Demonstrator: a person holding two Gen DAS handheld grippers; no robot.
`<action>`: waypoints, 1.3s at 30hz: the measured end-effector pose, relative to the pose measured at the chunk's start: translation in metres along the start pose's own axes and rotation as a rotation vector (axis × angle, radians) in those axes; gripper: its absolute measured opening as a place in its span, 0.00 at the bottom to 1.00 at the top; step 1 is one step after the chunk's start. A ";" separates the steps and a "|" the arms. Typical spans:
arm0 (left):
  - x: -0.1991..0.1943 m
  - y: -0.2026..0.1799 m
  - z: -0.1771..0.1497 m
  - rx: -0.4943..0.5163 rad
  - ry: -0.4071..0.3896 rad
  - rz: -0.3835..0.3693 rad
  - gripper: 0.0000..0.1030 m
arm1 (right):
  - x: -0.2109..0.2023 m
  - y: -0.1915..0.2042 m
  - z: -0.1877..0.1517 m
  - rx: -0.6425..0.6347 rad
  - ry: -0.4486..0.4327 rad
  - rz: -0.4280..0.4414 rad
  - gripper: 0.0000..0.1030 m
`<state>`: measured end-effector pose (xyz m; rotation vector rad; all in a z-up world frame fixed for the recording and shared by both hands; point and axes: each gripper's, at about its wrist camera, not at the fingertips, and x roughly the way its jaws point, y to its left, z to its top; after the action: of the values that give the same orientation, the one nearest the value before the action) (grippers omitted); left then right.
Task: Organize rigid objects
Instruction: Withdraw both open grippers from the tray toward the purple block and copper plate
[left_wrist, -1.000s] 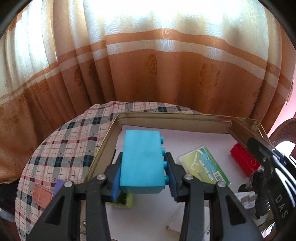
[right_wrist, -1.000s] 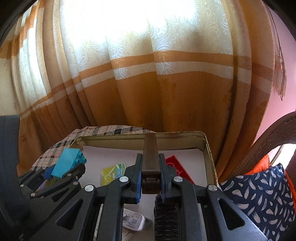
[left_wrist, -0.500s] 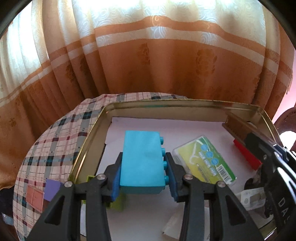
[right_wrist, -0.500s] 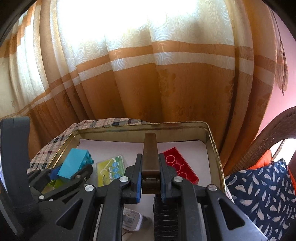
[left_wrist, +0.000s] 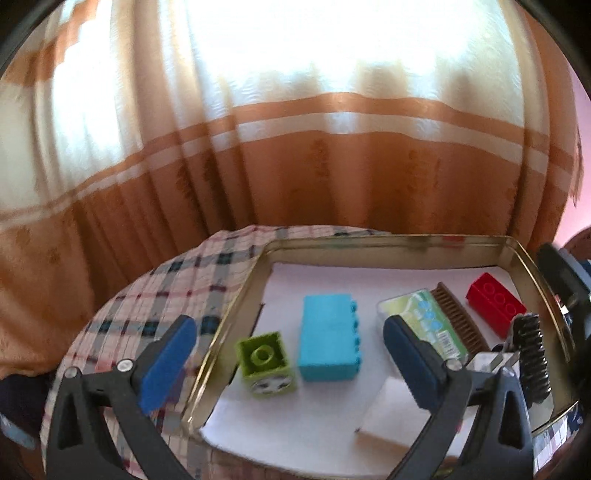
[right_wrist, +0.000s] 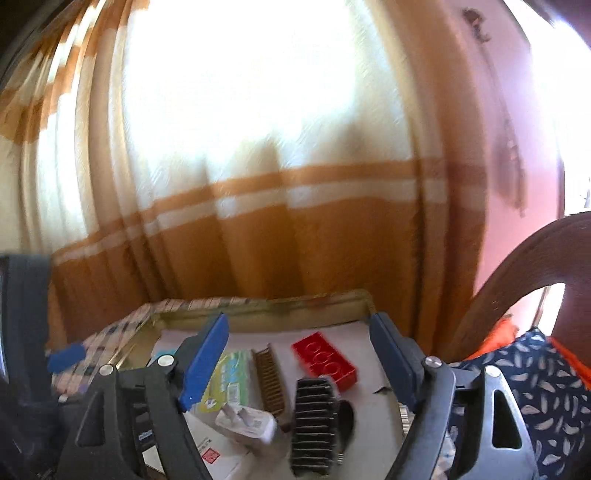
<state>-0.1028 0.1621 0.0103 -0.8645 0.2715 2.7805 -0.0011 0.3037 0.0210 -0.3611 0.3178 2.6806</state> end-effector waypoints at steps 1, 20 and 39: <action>0.000 0.005 -0.003 -0.017 0.007 0.001 1.00 | -0.004 -0.001 0.000 0.008 -0.012 -0.017 0.78; -0.036 0.082 -0.038 -0.053 -0.091 0.155 1.00 | -0.043 0.045 -0.013 -0.207 -0.165 -0.052 0.78; -0.037 0.142 -0.062 -0.152 -0.082 0.191 1.00 | -0.049 0.081 -0.031 -0.128 -0.082 0.044 0.78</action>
<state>-0.0763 0.0057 -0.0033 -0.7936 0.1363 3.0389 0.0131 0.2053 0.0199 -0.2843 0.1309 2.7579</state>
